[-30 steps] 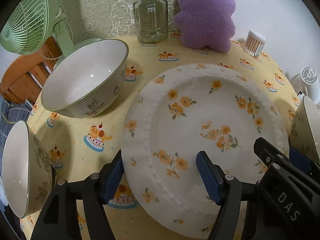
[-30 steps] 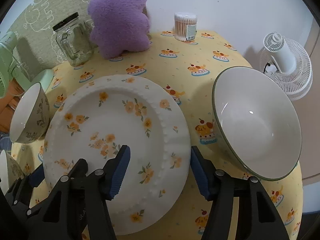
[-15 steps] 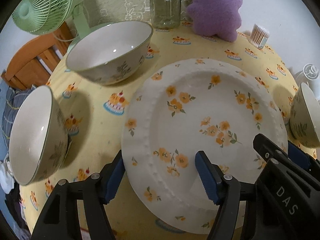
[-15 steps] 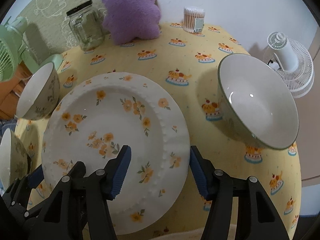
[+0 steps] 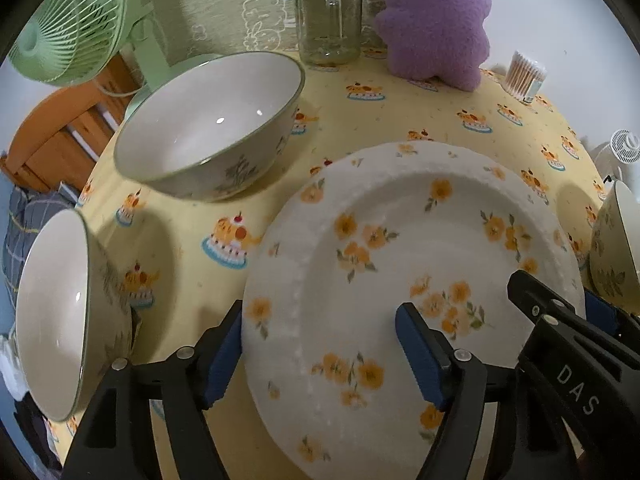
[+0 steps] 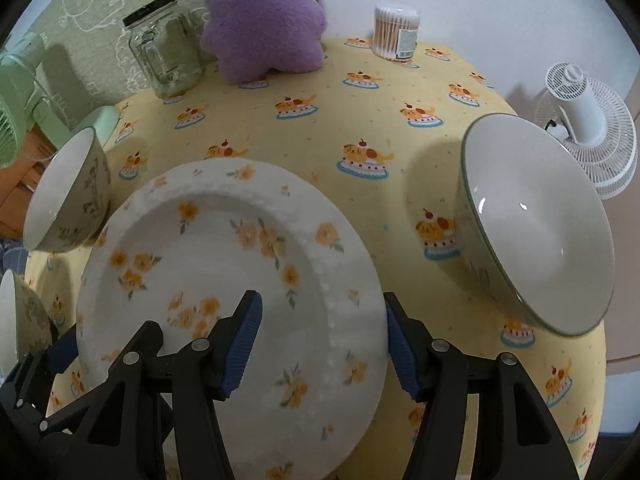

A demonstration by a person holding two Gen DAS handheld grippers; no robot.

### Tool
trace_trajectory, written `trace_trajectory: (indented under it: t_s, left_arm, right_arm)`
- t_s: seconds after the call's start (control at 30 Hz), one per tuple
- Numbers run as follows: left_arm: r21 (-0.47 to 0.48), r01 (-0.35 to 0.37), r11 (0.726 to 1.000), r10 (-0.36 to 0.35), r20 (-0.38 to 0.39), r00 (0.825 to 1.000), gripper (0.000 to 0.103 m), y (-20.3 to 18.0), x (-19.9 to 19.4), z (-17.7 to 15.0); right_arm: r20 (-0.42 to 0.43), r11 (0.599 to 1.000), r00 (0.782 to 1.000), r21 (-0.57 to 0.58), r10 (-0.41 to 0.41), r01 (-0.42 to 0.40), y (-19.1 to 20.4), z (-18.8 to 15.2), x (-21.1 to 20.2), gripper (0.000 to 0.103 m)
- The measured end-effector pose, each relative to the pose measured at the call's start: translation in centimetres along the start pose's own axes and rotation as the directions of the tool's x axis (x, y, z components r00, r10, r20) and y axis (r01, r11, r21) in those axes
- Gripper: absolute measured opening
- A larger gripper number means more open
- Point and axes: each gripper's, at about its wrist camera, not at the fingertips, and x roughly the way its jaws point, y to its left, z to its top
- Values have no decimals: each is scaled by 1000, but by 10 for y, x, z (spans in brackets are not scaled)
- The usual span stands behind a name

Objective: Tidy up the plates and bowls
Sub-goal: 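Lift the deep beaded-rim plate with the right tool and carry it toward the large flat plate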

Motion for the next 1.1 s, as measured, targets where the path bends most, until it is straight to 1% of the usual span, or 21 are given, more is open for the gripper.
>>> trace_trajectory:
  t_s: [0.27,0.53,0.63,0.8,0.97,1.1]
  left_arm:
    - [1,-17,1000,17,8,1000,81,-4,4,5]
    - [-10,-9,1000,9,0,1000,80,-2,-1,3]
    - [-8,-10,1000,10,3,1000,77,0,-6,3]
    - [14,14,1000,-15,19,1000,77,2,-22,-4]
    - [4,50,999,-50,24,998,77,12,-39,-12]
    - [41,64,997,-65,31,997,77,17,-56,-20]
  right_arm:
    - [-14,1000,1000,-21,2,-2,0,9,9,65]
    - [-6,998,1000,-61,-1,1,3,9,5,64]
    - [-10,998,1000,-61,0,0,3,8,1,65]
    - [-16,998,1000,-55,-23,22,6,5,-13,65]
    - [1,997,999,-61,-42,42,13,-2,-35,64]
    - [-5,997,998,-46,-55,55,19,-13,-54,64]
